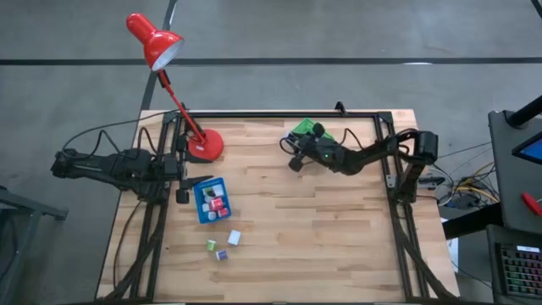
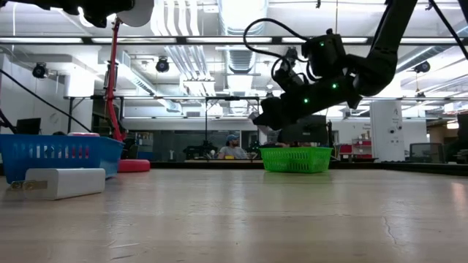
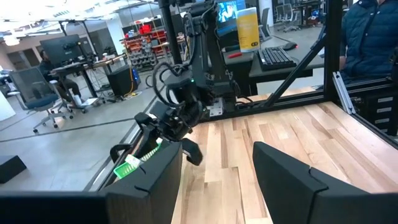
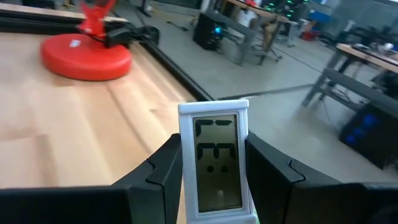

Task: Pick & Place Office items
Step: Put the white digital clock into the green basket

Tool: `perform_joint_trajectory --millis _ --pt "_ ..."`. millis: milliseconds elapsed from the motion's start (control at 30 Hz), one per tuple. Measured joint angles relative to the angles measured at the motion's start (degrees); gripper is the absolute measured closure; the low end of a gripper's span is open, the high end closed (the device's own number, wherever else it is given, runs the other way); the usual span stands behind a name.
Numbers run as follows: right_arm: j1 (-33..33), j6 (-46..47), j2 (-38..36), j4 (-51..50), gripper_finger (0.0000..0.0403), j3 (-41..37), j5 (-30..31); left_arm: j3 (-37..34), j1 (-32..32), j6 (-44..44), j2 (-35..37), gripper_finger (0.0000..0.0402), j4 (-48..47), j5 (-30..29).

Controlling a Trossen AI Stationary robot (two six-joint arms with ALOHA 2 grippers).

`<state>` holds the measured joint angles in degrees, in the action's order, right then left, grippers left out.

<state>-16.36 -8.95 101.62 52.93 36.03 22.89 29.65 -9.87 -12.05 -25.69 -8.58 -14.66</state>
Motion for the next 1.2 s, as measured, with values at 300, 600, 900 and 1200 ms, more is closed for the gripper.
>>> perform_joint_trajectory --millis 300,600,900,1200 --pt "-4.7 2.1 -0.8 -2.1 0.0271 0.0 1.3 0.0 0.0 0.0 0.0 0.0202 0.0 0.0" --pt "-8.4 4.5 -5.4 -13.3 0.0271 0.0 1.1 0.0 0.0 0.0 0.0 0.0202 0.0 -0.2" --pt "-10.6 6.7 -8.3 -21.6 0.0271 0.1 -2.0 0.0 0.0 0.0 0.0 0.0202 0.0 -0.2" --pt "-12.4 9.2 -8.1 -25.1 0.0271 0.1 -6.5 0.0 0.0 0.0 0.0 0.0202 0.4 -0.1"
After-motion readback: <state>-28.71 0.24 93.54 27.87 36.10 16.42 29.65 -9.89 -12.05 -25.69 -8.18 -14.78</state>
